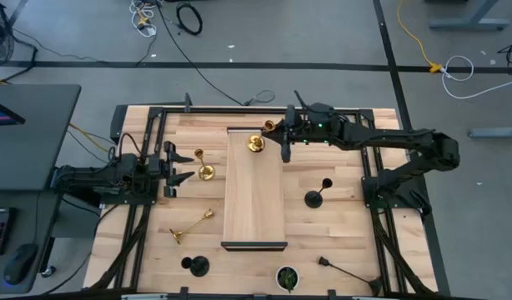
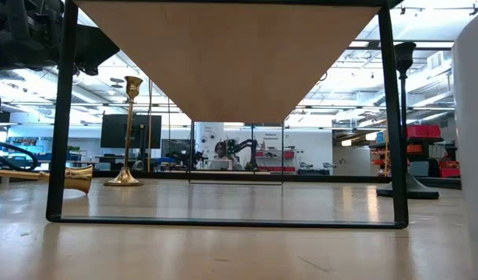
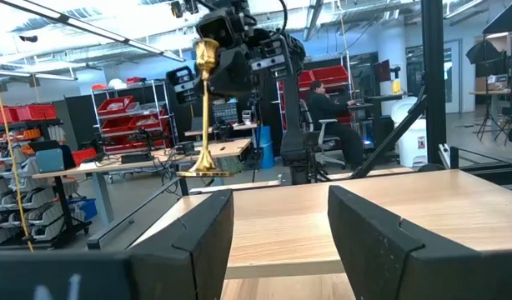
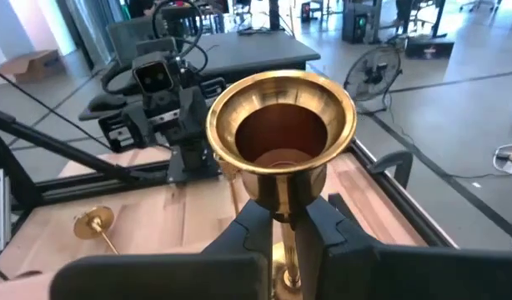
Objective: Pick & Place candle stick holders
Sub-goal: Put the top gold candle holder on the shelf
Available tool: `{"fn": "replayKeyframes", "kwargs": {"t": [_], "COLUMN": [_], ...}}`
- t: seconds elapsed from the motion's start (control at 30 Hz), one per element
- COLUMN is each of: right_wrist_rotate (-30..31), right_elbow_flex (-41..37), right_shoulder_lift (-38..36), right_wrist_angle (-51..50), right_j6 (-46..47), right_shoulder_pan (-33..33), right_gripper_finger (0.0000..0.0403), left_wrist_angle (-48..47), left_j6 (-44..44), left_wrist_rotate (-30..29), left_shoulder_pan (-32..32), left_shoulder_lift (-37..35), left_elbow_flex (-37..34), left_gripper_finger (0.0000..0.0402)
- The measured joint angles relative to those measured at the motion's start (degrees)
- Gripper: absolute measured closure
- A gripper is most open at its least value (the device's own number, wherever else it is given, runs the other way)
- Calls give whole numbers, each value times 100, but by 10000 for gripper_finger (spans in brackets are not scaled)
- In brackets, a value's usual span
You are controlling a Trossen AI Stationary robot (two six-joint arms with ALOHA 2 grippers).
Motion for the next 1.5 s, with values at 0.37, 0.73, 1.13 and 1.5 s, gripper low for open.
{"fn": "replayKeyframes", "kwargs": {"t": [0.37,0.73,1.13,1.5], "right_wrist_rotate": [15,-26,-47,-47], "right_elbow_flex": [918,918,801,796], "right_shoulder_lift": [780,807,872,914], "right_wrist_angle": [-1028,-1071,-1031,-898], "right_j6": [-240,-114,-91,-86], "right_shoulder_pan": [-140,-354,-323,-323], "right_gripper_finger": [387,387,387,385], "left_wrist_angle": [0,-2,-2,-4], "left_j6": [0,2,0,2], "left_wrist_rotate": [0,0,0,0], "left_shoulder_pan": [2,0,2,0], "left_shoulder_lift": [0,0,0,0], "left_elbow_flex": [0,2,2,0], "left_gripper_finger": [204,204,204,204]}}
